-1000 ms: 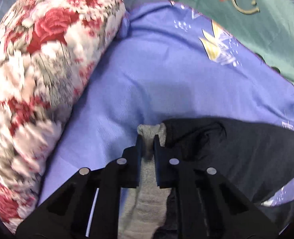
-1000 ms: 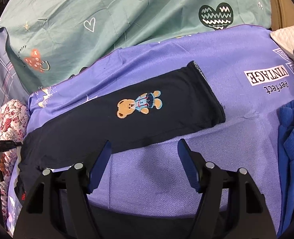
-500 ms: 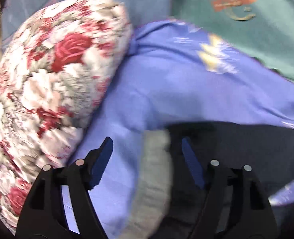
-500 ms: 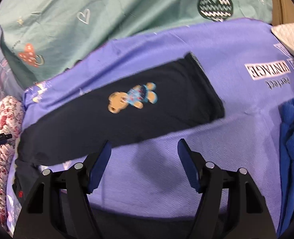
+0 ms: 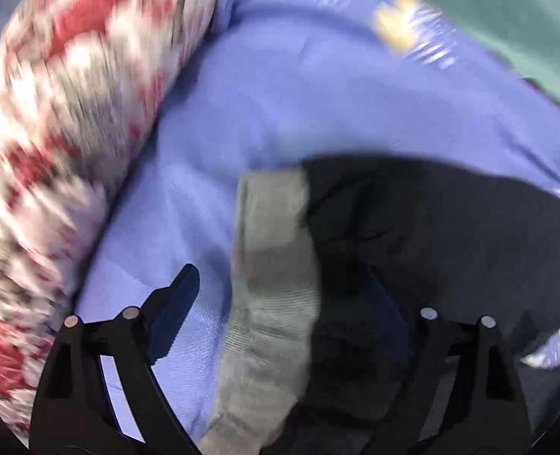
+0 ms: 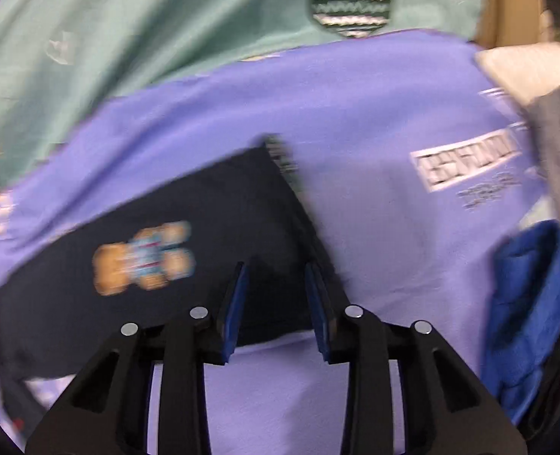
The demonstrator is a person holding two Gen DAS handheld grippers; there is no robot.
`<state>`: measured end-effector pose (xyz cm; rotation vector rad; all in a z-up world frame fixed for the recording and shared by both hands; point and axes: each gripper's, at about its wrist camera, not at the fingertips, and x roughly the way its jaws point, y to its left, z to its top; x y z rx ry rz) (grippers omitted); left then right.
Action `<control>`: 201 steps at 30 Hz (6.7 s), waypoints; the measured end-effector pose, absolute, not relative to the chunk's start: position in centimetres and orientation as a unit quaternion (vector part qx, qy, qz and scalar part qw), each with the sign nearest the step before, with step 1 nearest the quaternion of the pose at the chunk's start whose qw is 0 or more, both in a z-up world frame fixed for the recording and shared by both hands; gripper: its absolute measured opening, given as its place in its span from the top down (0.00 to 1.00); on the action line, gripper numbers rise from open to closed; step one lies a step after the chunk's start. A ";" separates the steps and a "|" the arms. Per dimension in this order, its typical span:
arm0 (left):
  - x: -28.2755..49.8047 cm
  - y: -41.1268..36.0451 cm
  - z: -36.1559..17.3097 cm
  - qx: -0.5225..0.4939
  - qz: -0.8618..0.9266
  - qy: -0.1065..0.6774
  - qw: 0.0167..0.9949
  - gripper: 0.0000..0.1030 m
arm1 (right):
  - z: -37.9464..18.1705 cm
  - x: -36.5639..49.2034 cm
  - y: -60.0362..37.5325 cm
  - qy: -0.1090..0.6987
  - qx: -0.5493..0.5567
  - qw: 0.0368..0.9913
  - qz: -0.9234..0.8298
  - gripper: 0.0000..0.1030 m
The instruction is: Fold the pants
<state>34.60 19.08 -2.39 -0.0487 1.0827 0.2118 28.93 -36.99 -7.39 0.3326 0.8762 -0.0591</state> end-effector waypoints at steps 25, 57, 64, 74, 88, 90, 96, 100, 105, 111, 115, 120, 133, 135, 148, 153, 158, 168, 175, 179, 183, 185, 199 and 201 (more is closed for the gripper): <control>32.2 18.9 -1.9 -0.032 0.016 0.492 0.870 0.02 | -8.6 32.5 -17.7 0.432 -0.022 0.893 0.122 0.58; 38.8 18.8 -4.3 0.190 -0.075 0.506 0.838 0.53 | -9.4 42.4 -8.7 0.448 -0.159 0.841 0.258 0.85; 37.0 17.4 -1.4 0.209 -0.066 0.479 0.850 0.83 | -5.8 39.5 -9.8 0.432 -0.106 0.859 0.253 0.96; 28.7 18.2 5.7 0.189 -0.122 0.426 0.876 0.84 | 0.2 26.5 -13.1 0.404 -0.049 0.860 0.308 0.96; 18.5 19.5 -1.8 0.077 -0.074 0.527 0.843 0.76 | -11.7 16.3 -12.4 0.482 0.021 0.829 0.284 0.96; 18.3 20.1 -1.9 0.025 -0.054 0.534 0.843 0.52 | -12.7 16.5 -12.1 0.493 0.022 0.826 0.272 0.92; 18.0 22.3 -0.8 -0.112 0.006 0.533 0.839 0.28 | -11.0 14.9 -13.4 0.442 0.063 0.849 0.282 0.58; 18.9 22.8 -0.7 -0.125 0.058 0.536 0.833 0.26 | -10.2 14.8 -15.7 0.414 0.055 0.880 0.225 0.58; 20.1 22.3 -3.1 -0.201 0.071 0.571 0.792 0.31 | -10.7 15.5 -20.7 0.415 0.095 0.894 0.142 0.46; 20.9 19.7 -4.6 -0.183 0.092 0.584 0.786 0.56 | -10.5 15.5 -23.1 0.402 0.118 0.902 0.102 0.45; 21.2 19.4 -4.5 -0.178 0.102 0.584 0.786 0.57 | -10.3 15.4 -22.1 0.398 0.100 0.905 0.113 0.45; 21.5 20.7 -4.9 -0.221 0.116 0.573 0.781 0.63 | -10.3 15.1 -21.5 0.395 0.091 0.906 0.122 0.45; 17.8 19.1 -1.0 -0.127 0.168 0.544 0.812 0.89 | -9.3 14.4 -21.6 0.376 0.102 0.912 0.132 0.45; 18.1 20.0 -2.7 -0.124 0.182 0.553 0.804 0.88 | -9.4 14.5 -21.5 0.379 0.100 0.911 0.129 0.45; 17.2 17.3 -1.7 -0.023 0.210 0.514 0.831 0.27 | -10.0 15.9 -26.6 0.394 0.133 0.909 0.008 0.43; 15.9 14.9 -1.5 -0.018 0.168 0.484 0.859 0.16 | -8.5 19.6 -27.8 0.406 0.129 0.904 -0.011 0.43; 16.7 13.0 -4.1 -0.027 0.128 0.513 0.848 0.12 | -7.7 26.2 -26.4 0.427 0.080 0.900 -0.040 0.43; 17.2 16.3 -8.4 -0.136 0.093 0.558 0.814 0.02 | -11.4 34.3 -26.1 0.501 0.072 0.855 -0.115 0.43; 17.5 15.7 -8.5 -0.116 0.092 0.554 0.819 0.02 | -11.7 35.3 -27.4 0.516 0.082 0.842 -0.132 0.81; 17.9 15.2 -8.4 -0.103 0.096 0.554 0.821 0.02 | -10.0 34.0 -28.9 0.505 0.103 0.847 -0.135 0.94; 18.4 14.5 -8.1 -0.075 0.097 0.556 0.822 0.02 | -5.1 28.2 -31.4 0.443 0.148 0.879 -0.093 0.94; 18.6 14.5 -8.1 -0.079 0.097 0.558 0.820 0.02 | -3.0 23.8 -33.3 0.414 0.170 0.891 -0.081 0.94; 18.7 12.0 -7.1 -0.042 0.131 0.556 0.820 0.02 | -15.2 5.3 -39.1 0.460 0.322 0.826 -0.047 0.92; 18.4 11.8 -6.7 -0.032 0.136 0.555 0.820 0.02 | -15.3 4.8 -38.9 0.457 0.323 0.828 -0.039 0.88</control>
